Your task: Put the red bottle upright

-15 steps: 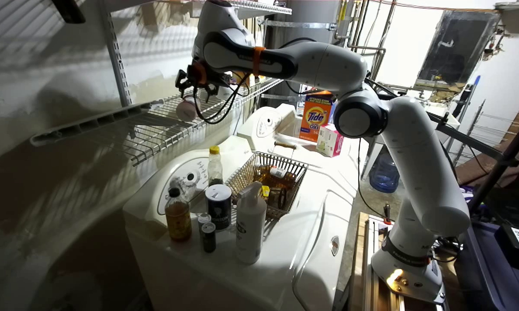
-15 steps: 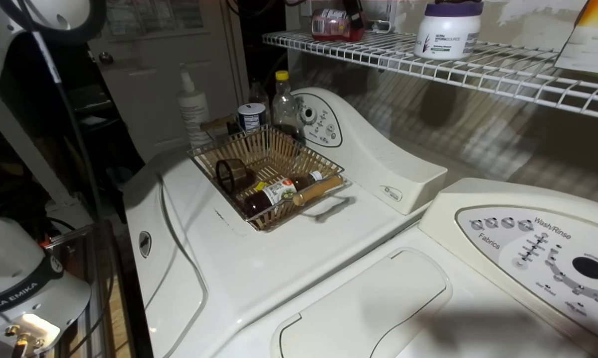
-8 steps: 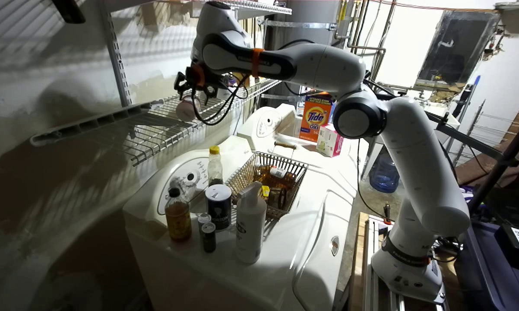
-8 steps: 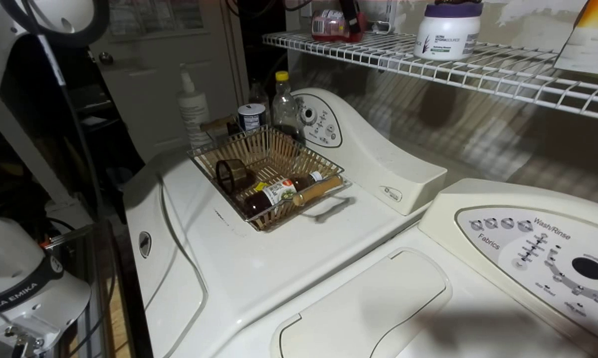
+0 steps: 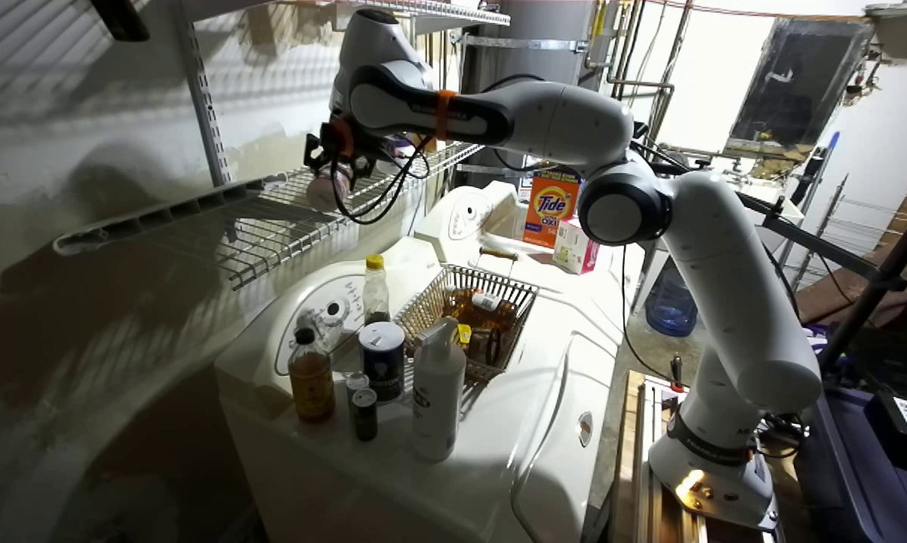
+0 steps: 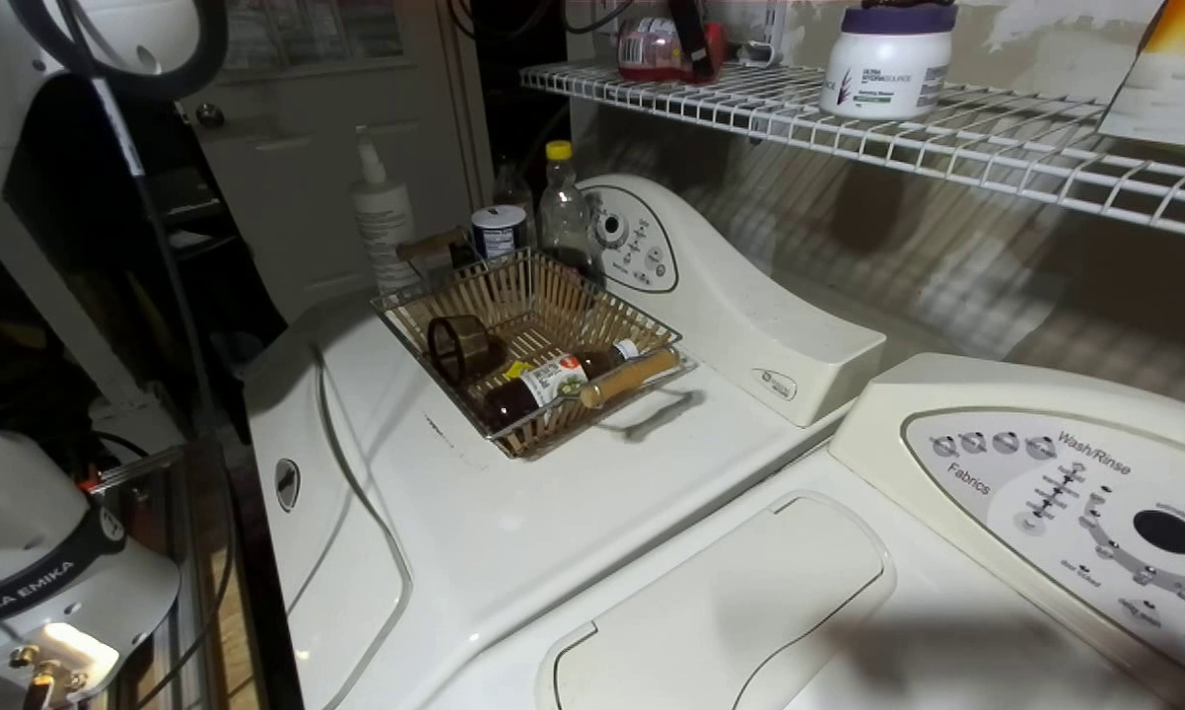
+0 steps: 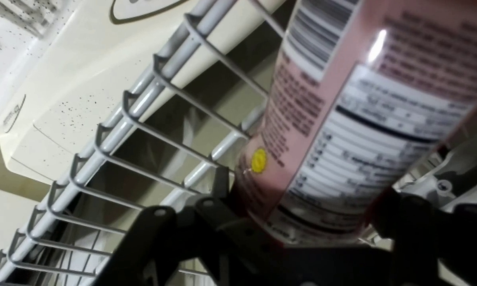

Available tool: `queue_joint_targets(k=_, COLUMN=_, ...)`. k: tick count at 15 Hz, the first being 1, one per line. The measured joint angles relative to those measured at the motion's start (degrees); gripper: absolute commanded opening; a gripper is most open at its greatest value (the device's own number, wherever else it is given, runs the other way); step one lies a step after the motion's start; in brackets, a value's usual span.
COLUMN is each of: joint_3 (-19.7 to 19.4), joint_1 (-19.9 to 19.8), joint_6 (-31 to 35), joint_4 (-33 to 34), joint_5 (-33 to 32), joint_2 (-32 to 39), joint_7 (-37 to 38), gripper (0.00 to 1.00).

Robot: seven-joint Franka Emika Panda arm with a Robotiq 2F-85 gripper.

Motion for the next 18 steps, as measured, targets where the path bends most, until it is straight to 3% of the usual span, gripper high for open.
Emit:
queue_joint_targets(k=3, joint_3=-0.36, joint_1=0.08, joint_6=1.21, joint_4=0.19, joint_5=-0.71, joint_2=-0.02, joint_7=0.00, gripper=0.54)
queue_joint_targets(k=7, joint_3=-1.39, joint_1=0.69, joint_6=8.54, joint_4=0.20, joint_5=-4.39, joint_2=-0.15, joint_7=-0.88, gripper=0.54)
queue_joint_targets(k=12, joint_3=-1.47, joint_1=1.54, joint_6=17.64, joint_4=-1.50, joint_5=-9.04, joint_2=-0.40, joint_7=-10.12, gripper=0.54)
queue_joint_targets(k=18, joint_3=-1.51, joint_1=1.40, joint_6=37.04, joint_4=-10.13, joint_5=-13.19, joint_2=-1.97, joint_7=-20.45, gripper=0.54)
